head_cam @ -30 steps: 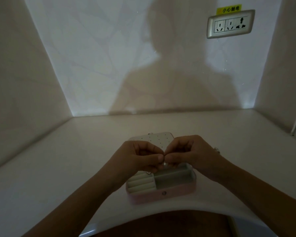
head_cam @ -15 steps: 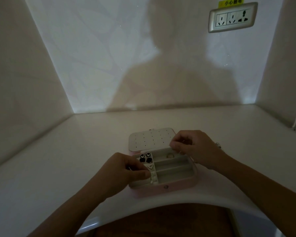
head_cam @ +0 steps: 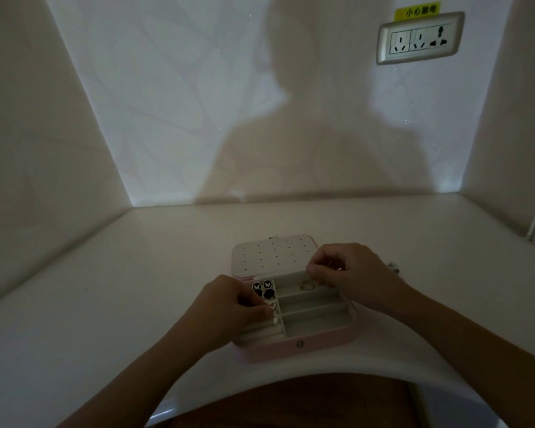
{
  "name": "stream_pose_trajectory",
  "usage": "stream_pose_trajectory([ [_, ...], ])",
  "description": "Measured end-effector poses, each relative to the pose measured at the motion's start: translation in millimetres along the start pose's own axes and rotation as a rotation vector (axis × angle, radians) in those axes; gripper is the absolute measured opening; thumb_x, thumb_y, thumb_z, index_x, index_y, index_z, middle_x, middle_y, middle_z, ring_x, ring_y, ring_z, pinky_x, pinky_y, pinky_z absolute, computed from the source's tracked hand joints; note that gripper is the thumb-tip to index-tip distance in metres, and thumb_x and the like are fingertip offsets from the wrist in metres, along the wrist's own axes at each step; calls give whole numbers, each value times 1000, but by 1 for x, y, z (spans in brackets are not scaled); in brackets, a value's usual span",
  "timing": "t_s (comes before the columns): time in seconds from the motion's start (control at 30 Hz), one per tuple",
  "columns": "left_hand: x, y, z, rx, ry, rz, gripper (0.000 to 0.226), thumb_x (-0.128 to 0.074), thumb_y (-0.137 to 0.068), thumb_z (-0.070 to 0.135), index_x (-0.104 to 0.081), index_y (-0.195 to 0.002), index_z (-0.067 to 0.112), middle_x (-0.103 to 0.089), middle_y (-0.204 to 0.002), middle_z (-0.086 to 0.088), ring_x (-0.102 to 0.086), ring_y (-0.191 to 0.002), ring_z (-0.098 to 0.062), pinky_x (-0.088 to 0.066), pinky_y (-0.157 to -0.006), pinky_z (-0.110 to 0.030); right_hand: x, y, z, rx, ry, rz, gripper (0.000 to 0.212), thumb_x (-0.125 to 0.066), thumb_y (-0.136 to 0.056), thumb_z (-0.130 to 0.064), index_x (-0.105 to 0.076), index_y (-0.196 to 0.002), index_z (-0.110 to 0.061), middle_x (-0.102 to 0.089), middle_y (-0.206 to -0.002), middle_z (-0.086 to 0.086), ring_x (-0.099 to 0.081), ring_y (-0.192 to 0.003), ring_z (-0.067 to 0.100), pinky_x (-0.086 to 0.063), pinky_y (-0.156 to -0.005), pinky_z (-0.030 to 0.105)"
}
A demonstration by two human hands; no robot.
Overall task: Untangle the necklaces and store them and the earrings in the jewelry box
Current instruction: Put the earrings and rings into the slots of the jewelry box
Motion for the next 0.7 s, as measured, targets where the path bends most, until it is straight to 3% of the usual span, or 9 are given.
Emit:
stream_pose_trajectory([
  [0.33, -1, -10, 3, 12, -63, -63, 11, -71, -80, 30, -68, -70, 25, -63, -78, 8, -59, -76, -7, -44, -65, -16, 0, 0, 0, 1, 34, -11, 6, -64, -87, -24, -67, -82, -25, -67, -74, -9, -61, -68, 1, -49, -66, 14],
  [0.57, -3, -13, 2, -5, -186, 19, 21, -71, -79, 35, -59, -65, 25, -56, -70, 11, -49, -63, 1, -37, -52, -12, 0, 0, -1, 11, 26, -22, 5, -64, -87, -22, -68, -83, -22, -68, -75, -6, -62, -68, 0, -50, -66, 14],
  [0.7, -1, -14, 4, -6, -210, -19, 22, -70, -79, 39, -57, -68, 25, -60, -84, 6, -55, -74, -5, -46, -65, -17, 3, 0, -3, -3, -3, -15, 5, -64, -87, -19, -69, -84, -19, -69, -74, -5, -64, -67, 5, -53, -66, 18],
])
Point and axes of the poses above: each hand's wrist, its own y-axis away from the middle knuckle, its own x-axis out of the back of the hand, z = x × y, the point moved 2 cm from there along -y, towards the middle knuckle
